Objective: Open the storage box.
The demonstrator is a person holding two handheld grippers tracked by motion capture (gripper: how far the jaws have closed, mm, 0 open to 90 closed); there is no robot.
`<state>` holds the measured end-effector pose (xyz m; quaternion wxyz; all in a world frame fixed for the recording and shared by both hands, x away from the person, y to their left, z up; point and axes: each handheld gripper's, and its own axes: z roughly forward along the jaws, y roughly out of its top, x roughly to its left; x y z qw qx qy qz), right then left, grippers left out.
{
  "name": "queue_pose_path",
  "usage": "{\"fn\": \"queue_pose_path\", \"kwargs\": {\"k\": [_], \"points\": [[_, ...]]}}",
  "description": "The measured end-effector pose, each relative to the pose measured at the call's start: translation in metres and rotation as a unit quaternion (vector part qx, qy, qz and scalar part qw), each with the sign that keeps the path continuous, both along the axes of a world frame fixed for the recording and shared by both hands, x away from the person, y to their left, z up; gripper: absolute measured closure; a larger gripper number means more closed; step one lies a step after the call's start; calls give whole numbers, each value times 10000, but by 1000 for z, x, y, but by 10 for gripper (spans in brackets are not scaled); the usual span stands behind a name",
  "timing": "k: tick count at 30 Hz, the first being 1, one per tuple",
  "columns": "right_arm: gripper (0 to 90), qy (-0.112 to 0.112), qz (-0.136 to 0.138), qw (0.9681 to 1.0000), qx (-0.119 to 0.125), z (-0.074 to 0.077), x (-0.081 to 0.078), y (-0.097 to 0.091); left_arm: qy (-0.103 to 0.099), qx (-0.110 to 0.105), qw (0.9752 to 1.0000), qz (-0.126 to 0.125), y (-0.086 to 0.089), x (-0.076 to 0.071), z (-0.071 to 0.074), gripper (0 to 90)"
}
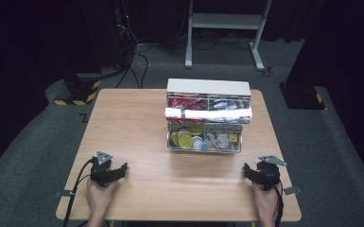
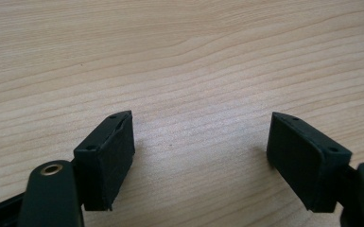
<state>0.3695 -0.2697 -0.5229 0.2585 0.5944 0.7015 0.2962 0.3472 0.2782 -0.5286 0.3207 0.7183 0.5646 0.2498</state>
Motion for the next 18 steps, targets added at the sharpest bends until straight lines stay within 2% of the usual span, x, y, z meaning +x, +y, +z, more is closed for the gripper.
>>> {"fn": "queue_pose_path", "kwargs": {"k": [18], "points": [[213, 38, 142, 9999, -24, 0, 0, 1, -6, -33, 10000, 8, 1, 0, 0, 244]]}}
